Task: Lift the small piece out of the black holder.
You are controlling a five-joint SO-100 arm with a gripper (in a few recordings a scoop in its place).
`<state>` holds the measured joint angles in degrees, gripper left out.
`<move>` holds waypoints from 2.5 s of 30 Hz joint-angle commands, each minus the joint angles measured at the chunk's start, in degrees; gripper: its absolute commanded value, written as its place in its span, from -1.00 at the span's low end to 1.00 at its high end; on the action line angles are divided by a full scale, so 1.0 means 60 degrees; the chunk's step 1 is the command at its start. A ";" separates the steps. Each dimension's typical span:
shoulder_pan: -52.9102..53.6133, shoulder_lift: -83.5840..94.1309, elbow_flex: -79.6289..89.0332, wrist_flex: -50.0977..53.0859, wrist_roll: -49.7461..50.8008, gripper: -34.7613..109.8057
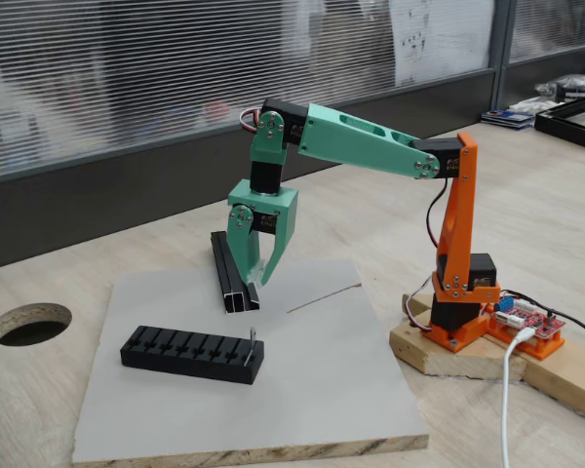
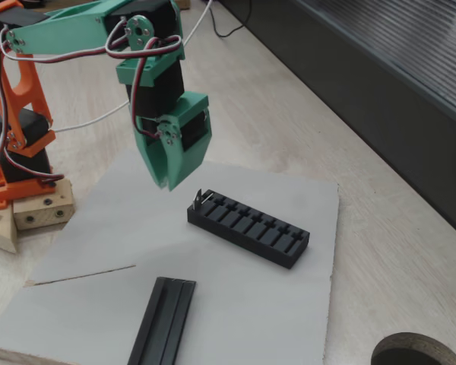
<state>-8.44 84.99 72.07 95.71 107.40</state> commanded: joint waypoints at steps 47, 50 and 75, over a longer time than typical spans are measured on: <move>-0.1055 -0.1025 0.0117 0.0088 0.0645 -0.09; -0.1143 -0.1025 0.0117 0.0073 0.1582 -0.09; -0.1187 -0.0659 0.0967 -0.0029 0.1772 -0.09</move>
<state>-14.41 78.13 76.73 95.10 117.25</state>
